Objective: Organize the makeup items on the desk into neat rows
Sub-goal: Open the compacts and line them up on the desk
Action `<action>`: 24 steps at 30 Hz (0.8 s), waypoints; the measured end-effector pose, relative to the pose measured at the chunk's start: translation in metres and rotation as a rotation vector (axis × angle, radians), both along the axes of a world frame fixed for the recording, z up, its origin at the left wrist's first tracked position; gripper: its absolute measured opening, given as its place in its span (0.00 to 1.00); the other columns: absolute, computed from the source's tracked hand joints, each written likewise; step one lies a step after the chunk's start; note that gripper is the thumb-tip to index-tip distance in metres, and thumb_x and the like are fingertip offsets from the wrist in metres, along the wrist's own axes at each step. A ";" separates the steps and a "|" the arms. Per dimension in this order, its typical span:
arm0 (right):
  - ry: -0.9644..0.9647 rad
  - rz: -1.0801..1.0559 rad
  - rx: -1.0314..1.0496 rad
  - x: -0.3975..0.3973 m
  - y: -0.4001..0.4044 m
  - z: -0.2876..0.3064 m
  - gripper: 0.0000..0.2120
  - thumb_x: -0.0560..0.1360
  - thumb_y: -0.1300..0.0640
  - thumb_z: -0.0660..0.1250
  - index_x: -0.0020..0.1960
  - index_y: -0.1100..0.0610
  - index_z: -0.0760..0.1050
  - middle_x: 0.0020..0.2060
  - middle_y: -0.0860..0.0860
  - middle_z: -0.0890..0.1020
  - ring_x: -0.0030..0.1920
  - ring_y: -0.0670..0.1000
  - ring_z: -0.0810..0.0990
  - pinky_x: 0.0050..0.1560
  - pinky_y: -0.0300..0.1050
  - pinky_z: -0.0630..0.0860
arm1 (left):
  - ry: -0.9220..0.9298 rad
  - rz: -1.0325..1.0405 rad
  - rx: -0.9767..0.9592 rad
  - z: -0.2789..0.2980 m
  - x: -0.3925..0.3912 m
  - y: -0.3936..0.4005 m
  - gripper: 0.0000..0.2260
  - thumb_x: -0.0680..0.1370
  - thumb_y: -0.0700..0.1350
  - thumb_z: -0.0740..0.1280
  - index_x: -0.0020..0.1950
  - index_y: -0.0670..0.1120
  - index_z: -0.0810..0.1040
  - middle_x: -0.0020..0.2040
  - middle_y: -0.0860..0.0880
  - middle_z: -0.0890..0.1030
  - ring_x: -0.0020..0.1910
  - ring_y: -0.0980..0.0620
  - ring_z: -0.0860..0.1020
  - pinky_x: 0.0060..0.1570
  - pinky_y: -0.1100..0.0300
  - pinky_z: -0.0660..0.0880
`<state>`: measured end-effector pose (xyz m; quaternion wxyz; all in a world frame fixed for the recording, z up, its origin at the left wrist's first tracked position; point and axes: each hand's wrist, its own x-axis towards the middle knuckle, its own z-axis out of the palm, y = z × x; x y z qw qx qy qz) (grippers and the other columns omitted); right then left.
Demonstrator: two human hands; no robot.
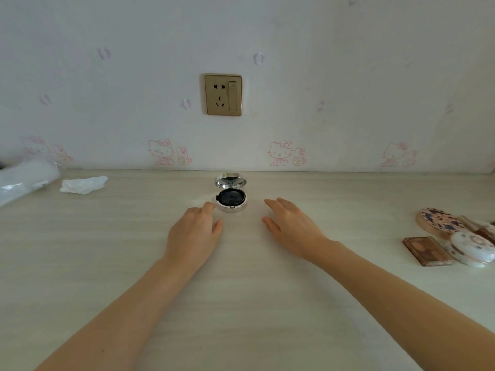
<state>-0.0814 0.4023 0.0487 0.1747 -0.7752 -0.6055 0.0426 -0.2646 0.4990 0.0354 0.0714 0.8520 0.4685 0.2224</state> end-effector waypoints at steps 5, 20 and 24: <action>-0.052 -0.027 0.007 0.011 -0.058 0.011 0.23 0.82 0.52 0.54 0.76 0.55 0.58 0.73 0.54 0.64 0.76 0.50 0.54 0.71 0.44 0.58 | -0.078 -0.112 0.009 0.006 0.016 -0.038 0.16 0.79 0.50 0.61 0.65 0.48 0.72 0.56 0.45 0.78 0.55 0.45 0.77 0.49 0.51 0.76; -0.115 -0.291 0.086 0.114 -0.202 0.025 0.20 0.80 0.54 0.58 0.71 0.57 0.68 0.66 0.55 0.73 0.70 0.53 0.66 0.65 0.47 0.66 | -0.177 -0.461 -0.129 0.011 0.156 -0.148 0.14 0.79 0.50 0.62 0.63 0.49 0.74 0.58 0.51 0.80 0.59 0.50 0.76 0.56 0.54 0.74; -0.146 -0.350 0.105 0.150 -0.217 0.031 0.16 0.80 0.53 0.59 0.64 0.57 0.73 0.61 0.53 0.77 0.65 0.55 0.72 0.62 0.48 0.68 | -0.195 -0.537 -0.197 0.012 0.199 -0.161 0.14 0.79 0.49 0.61 0.63 0.48 0.75 0.58 0.51 0.80 0.59 0.51 0.76 0.57 0.55 0.73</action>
